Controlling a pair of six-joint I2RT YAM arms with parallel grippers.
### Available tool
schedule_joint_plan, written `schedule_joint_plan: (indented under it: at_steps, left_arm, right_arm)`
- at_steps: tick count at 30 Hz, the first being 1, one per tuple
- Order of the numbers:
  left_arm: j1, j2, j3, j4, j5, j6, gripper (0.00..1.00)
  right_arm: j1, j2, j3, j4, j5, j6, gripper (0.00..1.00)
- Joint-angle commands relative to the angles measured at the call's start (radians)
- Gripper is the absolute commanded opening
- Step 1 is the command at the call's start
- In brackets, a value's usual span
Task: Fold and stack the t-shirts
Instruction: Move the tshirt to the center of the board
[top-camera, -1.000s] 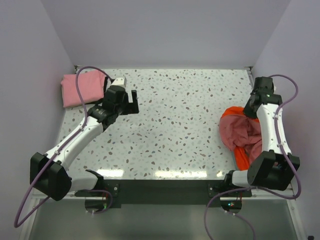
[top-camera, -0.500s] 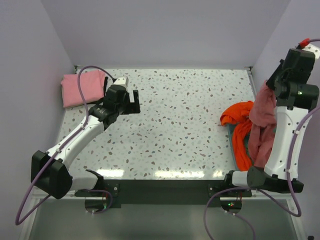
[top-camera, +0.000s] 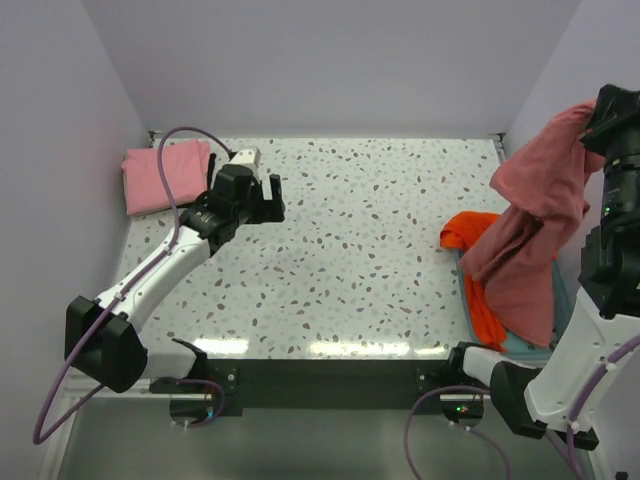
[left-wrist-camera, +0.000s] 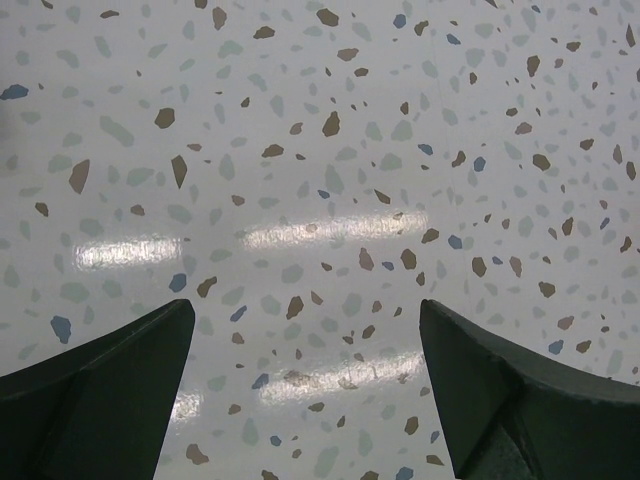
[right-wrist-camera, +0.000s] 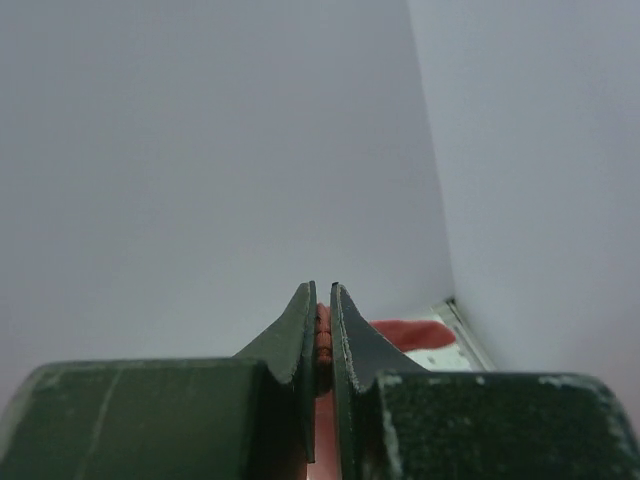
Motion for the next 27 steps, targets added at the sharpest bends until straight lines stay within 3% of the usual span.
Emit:
schedule_joint_plan:
  at_steps: [1, 7, 9, 14, 22, 27]
  left_arm:
    - [0.009, -0.028, 0.041, 0.043, 0.004, 0.035, 1.00]
    - [0.008, -0.050, 0.039, 0.027, -0.023, 0.035, 1.00]
    - [0.009, -0.059, 0.041, 0.019, -0.034, 0.029, 1.00]
    - [0.009, -0.076, 0.045, 0.002, -0.049, 0.023, 1.00]
    - [0.009, -0.083, 0.064, -0.026, -0.068, 0.026, 1.00]
    - [0.009, -0.089, 0.068, -0.045, -0.092, 0.032, 1.00]
  right_arm:
    - [-0.003, 0.050, 0.065, 0.278, -0.187, 0.104, 0.00]
    - [-0.003, 0.170, 0.097, 0.583, -0.538, 0.413, 0.00]
    - [0.006, 0.236, 0.122, 0.642, -0.591, 0.500, 0.00]
    - [0.107, 0.304, 0.163, 0.607, -0.593, 0.430, 0.00]
    - [0.417, 0.406, 0.267, 0.481, -0.505, 0.261, 0.00]
    - [0.561, 0.465, 0.307, 0.484, -0.474, 0.246, 0.00]
